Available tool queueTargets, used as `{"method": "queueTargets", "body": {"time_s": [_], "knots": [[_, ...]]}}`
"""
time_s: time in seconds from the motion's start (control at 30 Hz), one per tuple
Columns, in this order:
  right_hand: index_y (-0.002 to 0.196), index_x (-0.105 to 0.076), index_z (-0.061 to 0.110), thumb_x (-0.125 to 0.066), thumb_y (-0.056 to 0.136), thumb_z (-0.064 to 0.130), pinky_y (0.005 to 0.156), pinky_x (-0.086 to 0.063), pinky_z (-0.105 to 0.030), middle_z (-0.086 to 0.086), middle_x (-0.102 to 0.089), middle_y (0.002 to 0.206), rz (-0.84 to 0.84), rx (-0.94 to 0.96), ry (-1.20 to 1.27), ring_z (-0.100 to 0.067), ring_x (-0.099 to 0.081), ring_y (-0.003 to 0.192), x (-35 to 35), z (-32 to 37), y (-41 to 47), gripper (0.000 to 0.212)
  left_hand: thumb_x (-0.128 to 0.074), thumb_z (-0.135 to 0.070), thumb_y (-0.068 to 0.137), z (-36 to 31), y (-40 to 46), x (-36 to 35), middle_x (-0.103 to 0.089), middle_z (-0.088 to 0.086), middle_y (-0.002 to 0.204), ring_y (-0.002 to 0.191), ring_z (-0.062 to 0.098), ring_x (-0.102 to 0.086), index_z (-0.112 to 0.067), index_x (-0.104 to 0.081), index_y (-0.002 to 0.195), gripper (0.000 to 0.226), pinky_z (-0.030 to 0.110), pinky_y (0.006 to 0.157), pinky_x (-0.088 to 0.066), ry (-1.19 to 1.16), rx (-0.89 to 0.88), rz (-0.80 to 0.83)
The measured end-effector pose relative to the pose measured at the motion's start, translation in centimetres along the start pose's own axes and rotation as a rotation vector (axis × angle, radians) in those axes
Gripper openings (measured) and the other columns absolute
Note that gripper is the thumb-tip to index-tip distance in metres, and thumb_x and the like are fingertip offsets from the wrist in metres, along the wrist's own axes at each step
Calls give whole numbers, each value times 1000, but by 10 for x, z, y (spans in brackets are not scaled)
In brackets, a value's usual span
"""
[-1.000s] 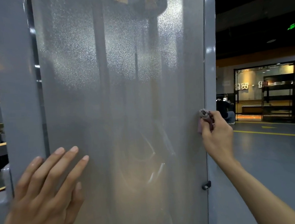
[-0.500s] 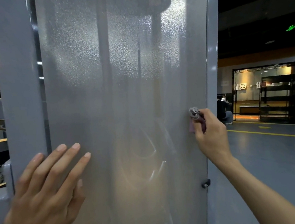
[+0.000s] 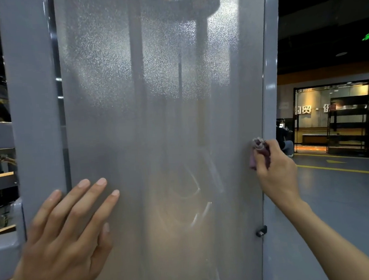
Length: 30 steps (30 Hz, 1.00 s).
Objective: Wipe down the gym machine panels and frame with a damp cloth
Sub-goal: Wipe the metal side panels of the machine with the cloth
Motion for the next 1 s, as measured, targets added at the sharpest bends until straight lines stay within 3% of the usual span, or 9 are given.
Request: {"method": "queueTargets", "body": {"time_s": [0.27, 0.4, 0.47, 0.6, 0.7, 0.8, 0.87, 1.0], "knots": [[104, -55, 15, -57, 98, 8, 55, -42, -36, 14, -52, 68, -8, 154, 19, -20, -53, 60, -15, 51, -10, 9, -51, -18, 94, -1, 3, 3, -53, 13, 153, 140, 35, -50, -11, -66, 138, 46, 56, 119, -33, 11, 4, -9], [105, -52, 16, -55, 100, 13, 60, -43, -39, 4, -55, 68, -49, 10, -56, -33, -59, 64, -2, 15, -3, 6, -52, -18, 94, -2, 4, 5, -53, 14, 153, 139, 34, -50, -11, -67, 137, 46, 55, 120, -32, 31, 2, -2], [101, -51, 17, -54, 101, 12, 59, -40, -38, 15, -51, 65, -79, 2, -18, -29, -56, 61, -1, 23, -5, 6, -53, -18, 93, -2, 5, 6, -54, 14, 152, 139, 34, -50, -11, -67, 137, 46, 55, 119, -33, 37, 1, -1], [99, -51, 18, -52, 99, 7, 56, -41, -38, 17, -51, 66, -37, 140, 60, -22, -54, 59, -18, 72, -16, 11, -54, -18, 93, -2, 5, 5, -54, 14, 152, 139, 35, -50, -10, -67, 136, 46, 56, 117, -35, 42, -7, 5], [102, -52, 16, -54, 98, 7, 55, -43, -39, 11, -53, 68, -22, 183, -18, -30, -57, 61, -17, 69, -13, 10, -54, -18, 93, -2, 5, 6, -54, 14, 152, 140, 34, -50, -11, -67, 137, 47, 57, 116, -36, 42, -11, 7], [104, -49, 17, -54, 100, 12, 56, -43, -41, -1, -57, 69, -44, 62, -83, -38, -60, 64, -6, 33, -7, 8, -54, -18, 93, -2, 5, 6, -54, 14, 152, 140, 35, -50, -11, -66, 137, 47, 57, 116, -36, 38, -3, 10], [102, -47, 21, -54, 100, 10, 57, -38, -38, 5, -52, 66, -70, 38, -67, -37, -59, 63, -4, 31, -9, 13, -54, -17, 93, -2, 5, 6, -54, 14, 152, 140, 35, -49, -11, -66, 138, 47, 57, 117, -35, 37, -2, 11], [99, -48, 20, -50, 96, 7, 54, -36, -35, 20, -44, 63, -52, 187, 31, -26, -53, 56, -16, 84, -22, 14, -55, -17, 92, -2, 5, 5, -54, 14, 152, 141, 35, -49, -11, -66, 138, 47, 57, 118, -34, 35, -3, 17]]}}
Point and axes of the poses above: each hand's wrist, its own y-axis towards the middle knuckle, its own x-axis out of the back of the hand, z = x × y, the point moved 9 cm from there along y, towards the middle knuckle
